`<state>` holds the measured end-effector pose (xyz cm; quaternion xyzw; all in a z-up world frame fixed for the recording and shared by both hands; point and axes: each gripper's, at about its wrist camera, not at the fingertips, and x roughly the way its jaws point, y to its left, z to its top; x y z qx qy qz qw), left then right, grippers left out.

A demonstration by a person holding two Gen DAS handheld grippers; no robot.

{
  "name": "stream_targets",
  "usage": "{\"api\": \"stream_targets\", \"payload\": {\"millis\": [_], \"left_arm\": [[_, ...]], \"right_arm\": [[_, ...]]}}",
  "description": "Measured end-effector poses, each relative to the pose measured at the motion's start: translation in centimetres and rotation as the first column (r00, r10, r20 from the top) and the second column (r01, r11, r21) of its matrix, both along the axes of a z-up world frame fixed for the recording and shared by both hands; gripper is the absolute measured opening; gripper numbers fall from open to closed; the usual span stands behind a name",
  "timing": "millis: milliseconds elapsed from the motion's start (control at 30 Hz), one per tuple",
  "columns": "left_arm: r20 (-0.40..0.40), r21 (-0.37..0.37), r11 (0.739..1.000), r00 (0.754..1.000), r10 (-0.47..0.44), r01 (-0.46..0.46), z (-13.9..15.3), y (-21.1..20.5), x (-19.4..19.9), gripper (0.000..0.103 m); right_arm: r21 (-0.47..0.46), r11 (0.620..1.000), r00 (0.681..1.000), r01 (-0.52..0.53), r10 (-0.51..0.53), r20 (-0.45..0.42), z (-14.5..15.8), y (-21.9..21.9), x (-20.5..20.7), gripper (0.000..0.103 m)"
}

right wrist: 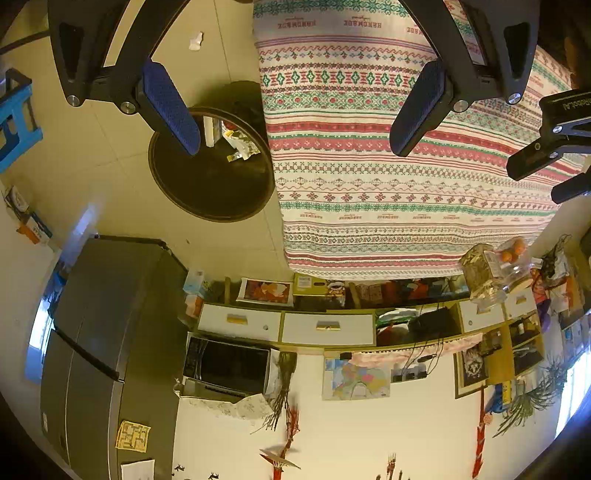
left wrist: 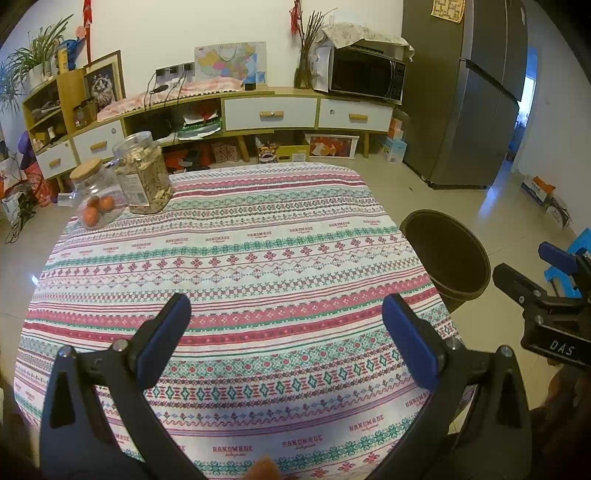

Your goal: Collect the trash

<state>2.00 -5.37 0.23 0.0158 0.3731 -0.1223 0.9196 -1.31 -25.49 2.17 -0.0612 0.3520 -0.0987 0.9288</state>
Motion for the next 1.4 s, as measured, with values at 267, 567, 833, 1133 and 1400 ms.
{"api": "stream_targets", "payload": {"millis": [267, 567, 833, 1133, 1400], "left_arm": [[-0.002, 0.0, 1.0, 1.0, 0.0, 0.0, -0.01, 0.01, 0.0, 0.103], [-0.006, -0.001, 1.0, 1.0, -0.001, 0.001, -0.09, -0.01, -0.02, 0.103], [-0.006, 0.0, 1.0, 1.0, -0.002, 0.002, -0.12, -0.01, -0.01, 0.103], [-0.008, -0.004, 1.0, 1.0, -0.002, 0.002, -0.11, 0.03, 0.0, 0.103], [-0.018, -0.015, 1.0, 1.0, -0.005, 0.005, 0.22, 0.16, -0.11, 0.103]], "right_arm": [[0.001, 1.0, 1.0, 0.001, -0.001, -0.001, -0.09, -0.03, 0.04, 0.103], [0.001, 1.0, 1.0, 0.0, 0.0, -0.002, -0.12, -0.11, 0.04, 0.103], [0.001, 1.0, 1.0, 0.001, -0.001, -0.003, -0.12, -0.1, 0.05, 0.103], [0.009, 1.0, 1.0, 0.009, -0.009, -0.006, -0.54, -0.13, -0.08, 0.103], [0.014, 1.0, 1.0, 0.022, -0.023, 0.008, -0.25, -0.13, -0.15, 0.103]]}}
